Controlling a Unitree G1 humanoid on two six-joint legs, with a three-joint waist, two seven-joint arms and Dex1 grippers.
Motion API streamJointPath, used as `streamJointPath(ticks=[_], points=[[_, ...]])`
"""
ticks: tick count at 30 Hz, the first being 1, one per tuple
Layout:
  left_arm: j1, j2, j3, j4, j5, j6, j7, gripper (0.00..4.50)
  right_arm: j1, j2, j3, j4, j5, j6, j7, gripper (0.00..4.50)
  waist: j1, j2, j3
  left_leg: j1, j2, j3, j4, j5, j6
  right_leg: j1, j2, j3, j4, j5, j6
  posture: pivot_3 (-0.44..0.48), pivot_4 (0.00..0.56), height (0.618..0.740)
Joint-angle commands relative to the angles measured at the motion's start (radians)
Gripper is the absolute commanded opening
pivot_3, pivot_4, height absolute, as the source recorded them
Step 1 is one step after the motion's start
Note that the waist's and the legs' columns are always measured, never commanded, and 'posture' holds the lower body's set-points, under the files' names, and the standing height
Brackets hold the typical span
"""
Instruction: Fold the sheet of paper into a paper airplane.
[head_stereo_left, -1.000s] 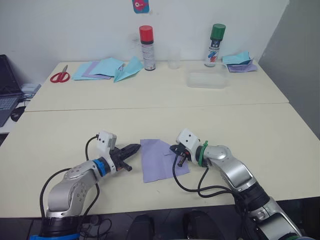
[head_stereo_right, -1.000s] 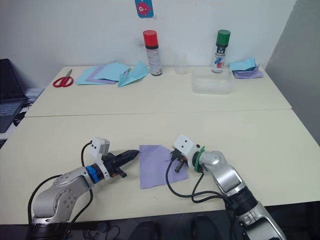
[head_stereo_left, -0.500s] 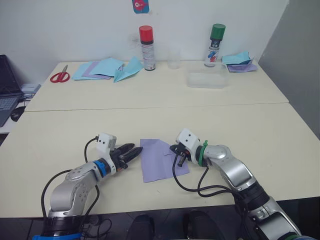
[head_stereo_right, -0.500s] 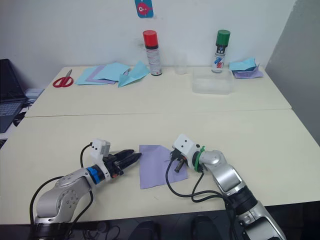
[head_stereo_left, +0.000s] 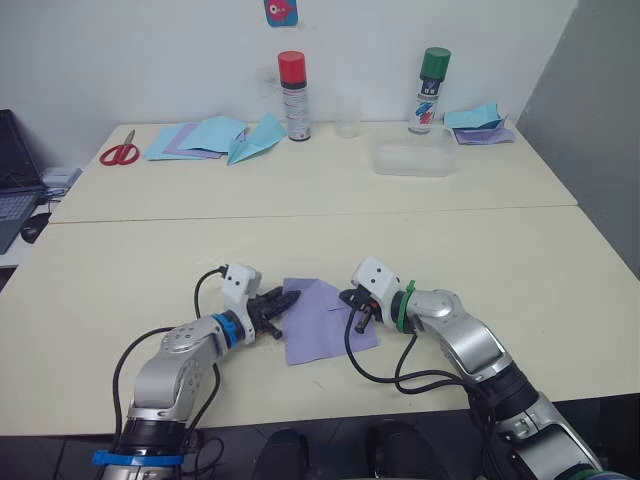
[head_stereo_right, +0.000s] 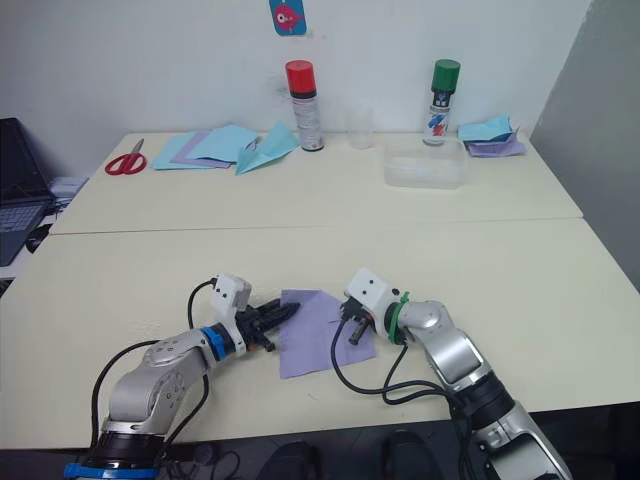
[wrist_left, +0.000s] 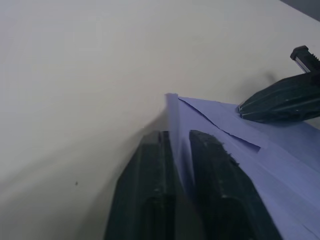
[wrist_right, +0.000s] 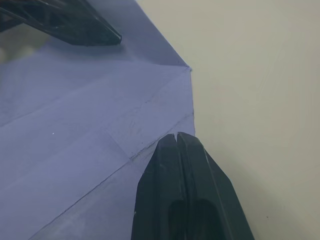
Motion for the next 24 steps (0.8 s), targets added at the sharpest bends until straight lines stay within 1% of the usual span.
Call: streamJointPath(ticks=[1, 6, 10, 14, 24], points=[[-0.024, 0.023, -0.032, -0.009, 0.055, -0.063, -0.01, 0.03, 0.016, -0.002, 0.017, 0.014, -0.011, 0.032, 0.004, 0.0, 0.0, 0.0, 0.0, 0.0, 0.0, 0.0, 0.0, 0.0, 0.0, 0.0, 0.0, 0.0, 0.0, 0.0, 0.0, 0.0, 0.15, 0.74], [-0.025, 0.053, -0.093, -0.005, 0.136, -0.158, -0.037, 0.03, 0.017, -0.002, 0.017, 0.017, -0.011, 0.032, 0.004, 0.0, 0.0, 0.0, 0.0, 0.0, 0.0, 0.0, 0.0, 0.0, 0.0, 0.0, 0.0, 0.0, 0.0, 0.0, 0.0, 0.0, 0.15, 0.74], [-0.028, 0.064, -0.118, -0.001, 0.174, -0.184, -0.037, 0.03, 0.018, 0.0, 0.017, 0.018, -0.011, 0.033, 0.003, 0.0, 0.0, 0.0, 0.0, 0.0, 0.001, 0.0, 0.0, 0.0, 0.0, 0.0, 0.0, 0.0, 0.0, 0.0, 0.0, 0.0, 0.15, 0.74], [-0.047, 0.082, -0.159, 0.048, 0.247, -0.219, -0.032, 0.03, 0.02, 0.001, 0.017, 0.018, -0.011, 0.033, 0.003, 0.0, 0.003, 0.0, 0.0, 0.0, 0.001, 0.0, 0.0, 0.0, 0.0, 0.0, 0.0, -0.001, 0.0, 0.0, 0.0, 0.0, 0.15, 0.74], [-0.08, 0.124, -0.234, 0.096, 0.337, -0.201, -0.066, 0.03, 0.01, 0.014, -0.001, 0.0, 0.003, 0.028, 0.001, 0.0, 0.003, 0.0, 0.0, 0.001, 0.0, 0.0, 0.0, 0.0, 0.0, 0.001, -0.001, 0.0, 0.0, 0.0, 0.0, 0.0, 0.15, 0.74]])
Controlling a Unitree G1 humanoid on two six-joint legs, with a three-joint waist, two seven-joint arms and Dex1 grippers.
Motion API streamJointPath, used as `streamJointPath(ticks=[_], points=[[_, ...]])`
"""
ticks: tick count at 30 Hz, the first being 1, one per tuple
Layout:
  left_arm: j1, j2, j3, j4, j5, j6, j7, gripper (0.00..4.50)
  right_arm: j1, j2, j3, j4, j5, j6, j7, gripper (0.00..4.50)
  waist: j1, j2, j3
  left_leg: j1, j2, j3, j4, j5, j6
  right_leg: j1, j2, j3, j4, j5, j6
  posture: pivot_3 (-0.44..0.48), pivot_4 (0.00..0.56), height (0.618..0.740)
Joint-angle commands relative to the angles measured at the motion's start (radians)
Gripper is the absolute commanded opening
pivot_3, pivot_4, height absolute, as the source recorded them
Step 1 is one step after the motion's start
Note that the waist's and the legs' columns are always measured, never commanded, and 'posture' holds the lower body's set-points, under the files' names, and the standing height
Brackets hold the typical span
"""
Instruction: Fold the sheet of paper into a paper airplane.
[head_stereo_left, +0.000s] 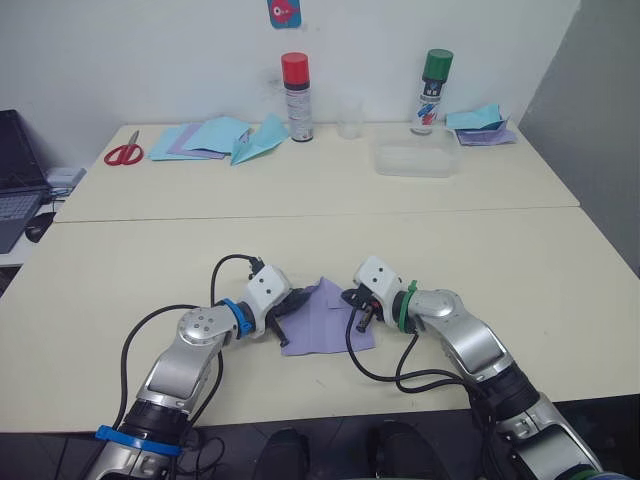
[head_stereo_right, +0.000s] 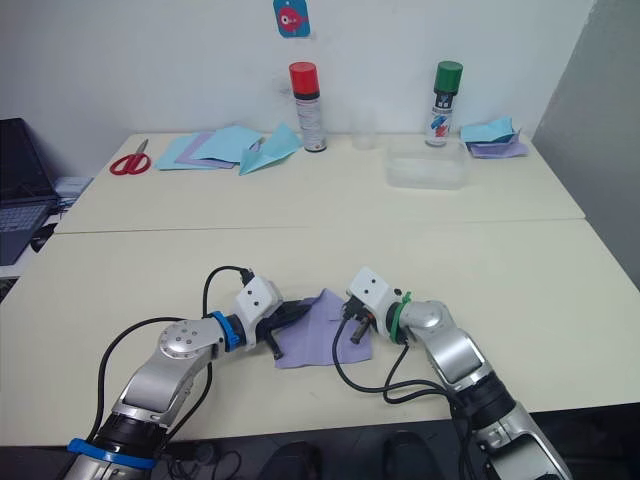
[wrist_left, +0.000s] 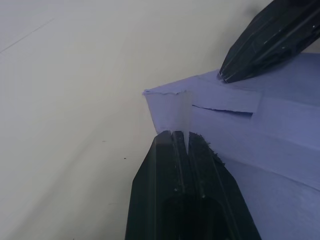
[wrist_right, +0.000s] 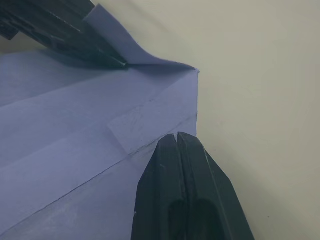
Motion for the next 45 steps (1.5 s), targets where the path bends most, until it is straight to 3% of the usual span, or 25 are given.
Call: streamJointPath(ticks=[1, 11, 18, 25, 45], points=[[-0.003, 0.026, -0.054, 0.041, 0.057, 0.041, -0.022, 0.03, 0.005, 0.015, 0.004, -0.004, 0.008, 0.011, 0.006, 0.0, 0.0, 0.0, 0.0, 0.0, 0.0, 0.0, 0.0, 0.0, 0.0, 0.0, 0.0, 0.0, 0.0, 0.0, 0.0, 0.0, 0.15, 0.74], [0.014, 0.05, -0.05, 0.036, 0.067, 0.038, -0.035, 0.03, -0.12, 0.156, -0.097, 0.04, 0.055, -0.034, -0.061, 0.0, 0.0, 0.003, 0.002, 0.0, 0.001, 0.0, -0.001, 0.0, 0.0, -0.001, 0.0, -0.001, 0.0, 0.0, 0.0, 0.0, 0.15, 0.74], [0.016, 0.046, -0.047, 0.031, 0.066, 0.043, -0.032, 0.03, -0.171, 0.13, -0.02, 0.162, -0.001, -0.061, -0.014, 0.0, 0.0, 0.003, 0.002, -0.002, 0.001, 0.001, -0.001, 0.0, 0.0, -0.002, 0.0, 0.0, -0.001, 0.0, 0.0, 0.0, 0.15, 0.74], [0.024, 0.046, -0.045, 0.02, 0.067, 0.044, -0.029, 0.03, -0.208, 0.178, -0.015, 0.28, -0.024, -0.106, -0.032, 0.0, -0.002, 0.003, 0.002, -0.002, 0.001, 0.0, -0.001, 0.0, 0.0, -0.002, 0.0, 0.0, 0.0, 0.0, 0.0, 0.0, 0.15, 0.74], [0.04, 0.068, -0.042, -0.007, 0.068, 0.015, -0.03, 0.03, -0.184, 0.183, 0.028, 0.351, -0.093, -0.148, -0.013, 0.0, -0.003, 0.004, 0.002, 0.0, 0.006, 0.001, -0.002, 0.0, 0.0, -0.002, 0.001, -0.001, 0.0, -0.001, -0.001, 0.0, 0.15, 0.74]])
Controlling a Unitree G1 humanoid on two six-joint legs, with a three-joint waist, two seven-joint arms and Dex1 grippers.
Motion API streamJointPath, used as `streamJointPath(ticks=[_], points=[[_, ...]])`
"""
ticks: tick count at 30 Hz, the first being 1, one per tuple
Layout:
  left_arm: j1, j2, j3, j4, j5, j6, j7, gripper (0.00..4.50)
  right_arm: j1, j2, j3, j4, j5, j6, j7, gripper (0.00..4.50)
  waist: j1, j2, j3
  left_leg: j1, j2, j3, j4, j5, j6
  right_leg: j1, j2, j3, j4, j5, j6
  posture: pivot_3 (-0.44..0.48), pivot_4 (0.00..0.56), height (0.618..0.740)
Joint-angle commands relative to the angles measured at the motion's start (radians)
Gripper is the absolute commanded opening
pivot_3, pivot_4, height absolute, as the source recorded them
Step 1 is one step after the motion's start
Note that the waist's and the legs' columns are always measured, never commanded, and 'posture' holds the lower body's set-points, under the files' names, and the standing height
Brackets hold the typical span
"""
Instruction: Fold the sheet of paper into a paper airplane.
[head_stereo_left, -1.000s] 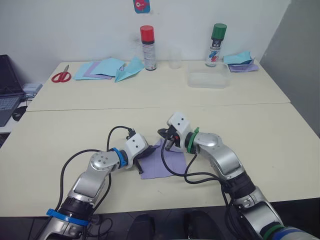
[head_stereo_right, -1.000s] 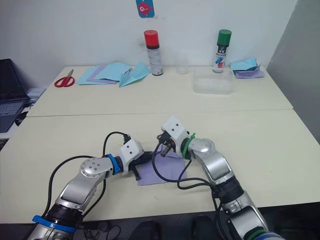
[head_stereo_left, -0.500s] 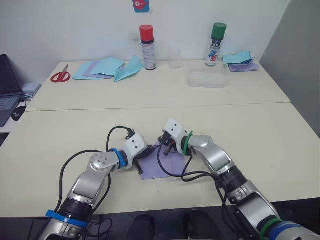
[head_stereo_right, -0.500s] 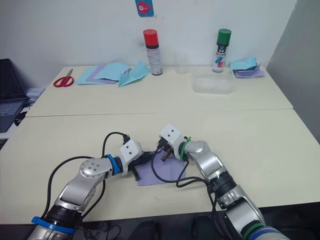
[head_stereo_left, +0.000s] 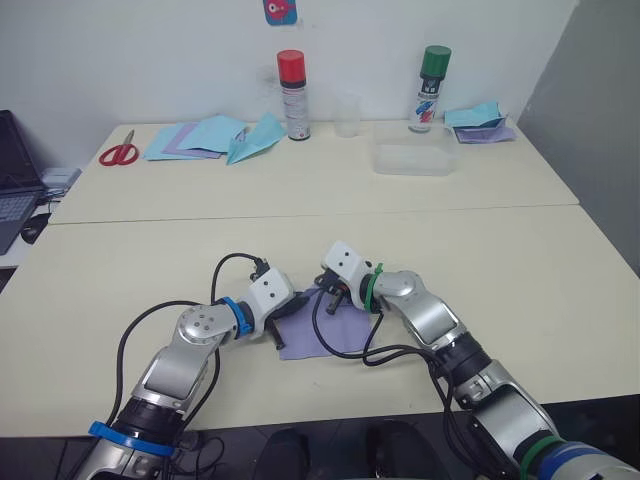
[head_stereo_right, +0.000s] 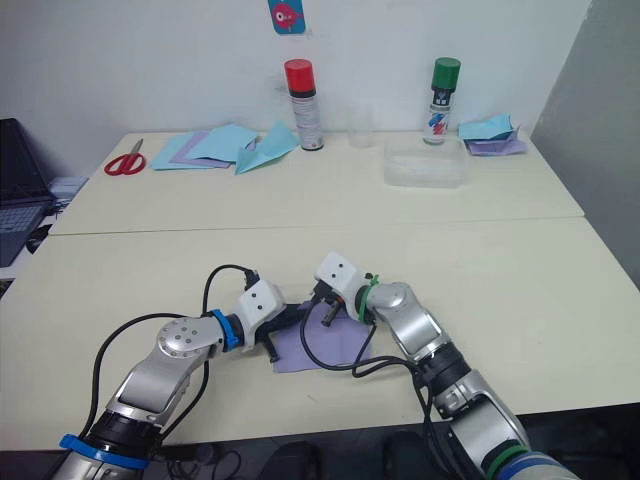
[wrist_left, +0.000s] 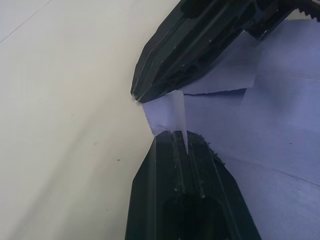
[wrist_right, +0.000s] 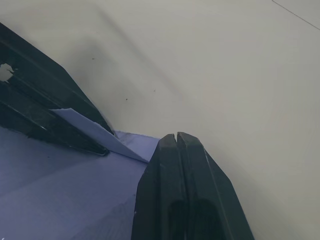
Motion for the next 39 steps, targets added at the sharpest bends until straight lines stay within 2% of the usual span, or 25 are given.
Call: streamJointPath(ticks=[1, 4, 8, 12, 15, 16, 18, 21, 22, 24, 28, 31, 35, 36, 39], points=[[0.04, 0.023, -0.014, 0.018, 0.02, 0.002, -0.017, 0.27, 0.015, 0.004, 0.014, 0.024, -0.013, -0.006, 0.006, 0.0, 0.0, 0.0, 0.0, 0.0, 0.001, 0.0, 0.0, 0.0, 0.0, 0.0, 0.0, 0.0, 0.0, 0.0, 0.0, 0.0, 0.15, 0.74], [0.057, 0.032, 0.005, -0.021, -0.013, 0.025, -0.038, 1.02, 0.018, 0.005, 0.013, 0.029, -0.014, -0.009, 0.006, 0.0, -0.001, 0.0, 0.0, 0.0, 0.002, 0.001, 0.0, 0.0, 0.0, 0.0, 0.001, -0.001, 0.0, 0.0, -0.001, 0.0, 0.15, 0.74], [0.131, 0.097, 0.055, -0.155, -0.069, 0.069, -0.084, 2.22, 0.018, 0.006, 0.013, 0.033, -0.015, -0.012, 0.009, 0.0, -0.003, 0.0, 0.0, 0.0, 0.005, 0.001, -0.001, 0.0, 0.0, 0.0, 0.003, -0.001, 0.0, -0.002, -0.004, 0.0, 0.15, 0.74], [0.235, 0.19, 0.175, -0.321, -0.214, 0.195, -0.153, 3.34, 0.018, 0.006, 0.012, 0.038, -0.015, -0.017, 0.013, 0.0, -0.002, 0.001, 0.001, 0.0, 0.007, 0.0, -0.003, 0.0, 0.0, -0.001, 0.004, -0.001, 0.0, -0.004, -0.007, 0.0, 0.15, 0.74], [0.298, 0.241, 0.27, -0.363, -0.286, 0.269, -0.169, 4.33, 0.018, 0.007, 0.012, 0.04, -0.014, -0.021, 0.016, 0.0, -0.001, 0.001, 0.002, 0.0, 0.008, -0.001, -0.004, 0.0, 0.0, -0.002, 0.004, -0.002, 0.001, -0.005, -0.008, 0.0, 0.15, 0.74], [0.32, 0.247, 0.304, -0.356, -0.303, 0.277, -0.171, 4.47, 0.019, 0.008, 0.014, 0.039, -0.014, -0.022, 0.018, 0.0, -0.001, 0.001, 0.002, 0.0, 0.008, -0.002, -0.004, 0.0, 0.0, -0.002, 0.004, -0.002, 0.001, -0.005, -0.009, 0.0, 0.15, 0.74], [0.342, 0.227, 0.367, -0.334, -0.353, 0.291, -0.162, 4.47, 0.024, 0.008, 0.018, 0.033, -0.013, -0.021, 0.023, 0.0, 0.0, 0.002, 0.002, 0.0, 0.008, -0.002, -0.004, 0.0, 0.0, -0.002, 0.004, -0.003, 0.001, -0.005, -0.01, 0.0, 0.15, 0.74], [0.302, 0.162, 0.405, -0.315, -0.421, 0.33, -0.116, 4.47, 0.03, 0.005, 0.02, 0.028, -0.014, -0.022, 0.028, 0.0, 0.0, 0.002, 0.002, 0.0, 0.008, -0.002, -0.004, 0.0, 0.0, -0.001, 0.004, -0.003, 0.0, -0.005, -0.01, 0.0, 0.15, 0.74], [0.271, 0.131, 0.404, -0.309, -0.441, 0.347, -0.093, 4.08, 0.031, 0.004, 0.02, 0.028, -0.014, -0.022, 0.03, 0.0, 0.001, 0.002, 0.002, 0.0, 0.008, -0.002, -0.004, 0.0, 0.0, -0.001, 0.004, -0.002, 0.0, -0.005, -0.01, 0.0, 0.15, 0.74], [0.206, 0.064, 0.381, -0.298, -0.459, 0.372, -0.038, 3.59, 0.033, 0.001, 0.019, 0.026, -0.015, -0.021, 0.032, 0.0, 0.003, 0.001, 0.002, 0.0, 0.007, -0.002, -0.004, 0.0, 0.0, 0.0, 0.004, -0.003, 0.0, -0.005, -0.01, 0.0, 0.15, 0.74], [0.102, -0.048, 0.311, -0.264, -0.441, 0.393, 0.047, 2.34, 0.038, -0.003, 0.02, 0.022, -0.017, -0.021, 0.034, 0.0, 0.003, 0.0, 0.001, 0.0, 0.007, -0.001, -0.004, 0.0, 0.0, 0.0, 0.006, -0.001, 0.0, -0.004, -0.009, 0.0, 0.15, 0.74], [0.06, -0.082, 0.235, -0.212, -0.375, 0.379, 0.087, 1.39, 0.042, -0.004, 0.022, 0.02, -0.02, -0.019, 0.032, 0.0, 0.0, 0.0, 0.001, 0.0, 0.007, 0.0, -0.004, 0.0, 0.0, 0.0, 0.007, 0.0, 0.0, -0.004, -0.009, 0.0, 0.15, 0.74], [0.051, -0.075, 0.144, -0.17, -0.301, 0.379, 0.106, 0.14, 0.044, -0.004, 0.023, 0.018, -0.023, -0.019, 0.03, 0.0, 0.001, 0.0, 0.001, 0.0, 0.008, 0.0, -0.004, 0.0, 0.0, -0.001, 0.009, 0.0, 0.0, -0.004, -0.009, 0.0, 0.15, 0.74], [0.053, -0.07, 0.126, -0.165, -0.287, 0.381, 0.105, 0.01, 0.043, -0.005, 0.022, 0.018, -0.023, -0.019, 0.03, 0.0, 0.002, 0.0, 0.001, 0.0, 0.008, 0.0, -0.004, 0.0, 0.0, -0.001, 0.009, -0.001, 0.0, -0.004, -0.009, 0.0, 0.15, 0.74], [0.061, -0.053, 0.088, -0.131, -0.242, 0.383, 0.111, 0.01, 0.045, -0.006, 0.022, 0.017, -0.024, -0.019, 0.029, 0.0, 0.002, 0.0, 0.001, 0.0, 0.009, 0.0, -0.004, 0.0, 0.0, 0.0, 0.009, -0.001, 0.0, -0.004, -0.009, 0.0, 0.15, 0.74]])
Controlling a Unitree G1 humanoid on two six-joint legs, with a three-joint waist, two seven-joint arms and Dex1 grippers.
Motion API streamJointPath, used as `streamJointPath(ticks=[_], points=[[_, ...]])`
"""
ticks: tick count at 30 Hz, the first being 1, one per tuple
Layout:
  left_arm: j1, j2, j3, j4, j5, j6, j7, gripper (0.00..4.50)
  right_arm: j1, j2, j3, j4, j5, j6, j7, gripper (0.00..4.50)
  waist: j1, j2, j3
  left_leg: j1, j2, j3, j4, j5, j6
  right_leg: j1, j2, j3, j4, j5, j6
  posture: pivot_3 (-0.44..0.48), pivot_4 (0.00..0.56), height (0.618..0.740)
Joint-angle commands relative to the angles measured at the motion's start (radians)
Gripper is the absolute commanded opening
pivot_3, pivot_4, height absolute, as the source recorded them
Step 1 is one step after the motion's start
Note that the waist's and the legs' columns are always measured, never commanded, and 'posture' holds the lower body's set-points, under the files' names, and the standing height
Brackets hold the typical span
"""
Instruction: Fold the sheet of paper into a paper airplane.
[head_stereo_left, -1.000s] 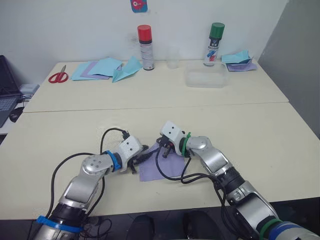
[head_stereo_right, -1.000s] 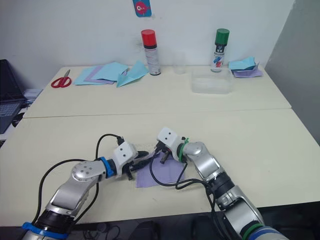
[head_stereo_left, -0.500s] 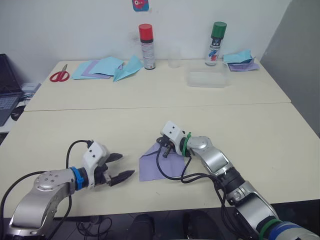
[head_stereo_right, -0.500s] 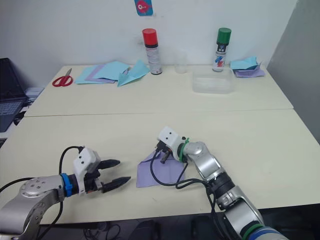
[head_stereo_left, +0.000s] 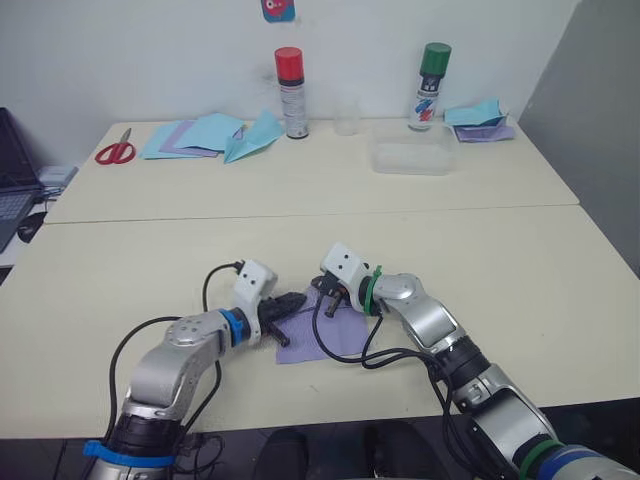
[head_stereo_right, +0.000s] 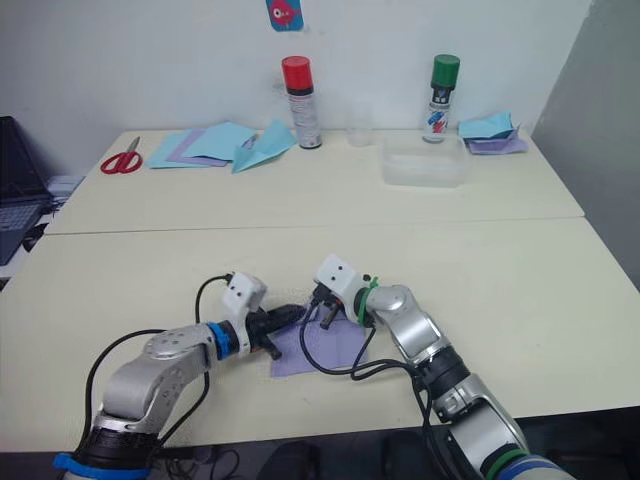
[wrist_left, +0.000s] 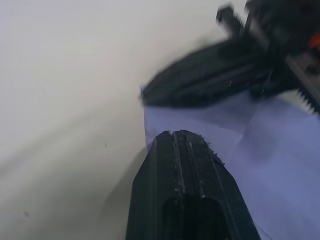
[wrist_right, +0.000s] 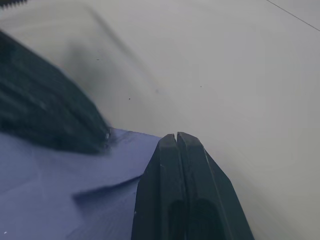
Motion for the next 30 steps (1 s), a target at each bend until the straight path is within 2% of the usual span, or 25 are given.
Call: streamJointPath(ticks=[1, 6, 14, 19, 24, 30], points=[[0.009, 0.033, -0.043, 0.03, 0.058, -0.011, -0.002, 0.01, 0.023, -0.009, 0.023, 0.017, -0.021, 0.019, 0.008, 0.0, 0.0, 0.0, 0.0, 0.0, 0.0, 0.0, 0.0, 0.0, 0.0, 0.0, 0.0, 0.0, 0.0, 0.0, 0.0, 0.0, 0.15, 0.74], [0.038, 0.074, -0.052, 0.034, 0.077, -0.011, -0.015, 0.01, 0.023, -0.008, 0.023, 0.018, -0.022, 0.02, 0.008, 0.0, -0.001, 0.0, 0.0, 0.004, 0.0, 0.0, 0.0, 0.0, 0.0, 0.001, 0.0, 0.001, 0.001, 0.0, 0.0, 0.0, 0.15, 0.74], [0.214, 0.162, 0.045, -0.135, 0.023, 0.025, -0.033, 0.01, 0.014, -0.006, 0.021, 0.029, -0.022, 0.015, 0.007, 0.0, -0.004, 0.0, -0.001, 0.01, 0.001, 0.004, -0.008, 0.0, 0.0, 0.001, 0.0, 0.009, 0.0, 0.0, -0.001, 0.0, 0.15, 0.74], [0.229, 0.117, 0.14, -0.22, -0.047, -0.094, -0.041, 0.01, 0.012, -0.002, 0.02, 0.034, -0.017, 0.011, 0.008, 0.0, -0.002, 0.0, 0.0, 0.01, 0.001, 0.004, -0.009, 0.0, 0.0, 0.001, 0.0, 0.009, 0.0, -0.001, -0.002, 0.0, 0.15, 0.74], [0.163, 0.04, 0.092, -0.198, 0.026, -0.23, 0.01, 0.01, 0.011, 0.005, 0.018, 0.037, -0.014, 0.004, 0.011, 0.0, 0.0, -0.001, -0.001, 0.01, 0.0, 0.004, -0.009, 0.0, 0.0, 0.0, 0.0, 0.009, 0.0, 0.0, -0.003, 0.0, 0.15, 0.74], [0.154, 0.029, -0.034, -0.138, 0.132, -0.172, 0.053, 0.01, 0.02, 0.001, 0.016, 0.021, -0.015, 0.006, 0.012, 0.0, -0.004, -0.001, -0.001, 0.009, 0.0, 0.008, -0.009, 0.0, 0.0, -0.001, 0.003, 0.014, -0.001, 0.0, -0.003, 0.0, 0.15, 0.74]])
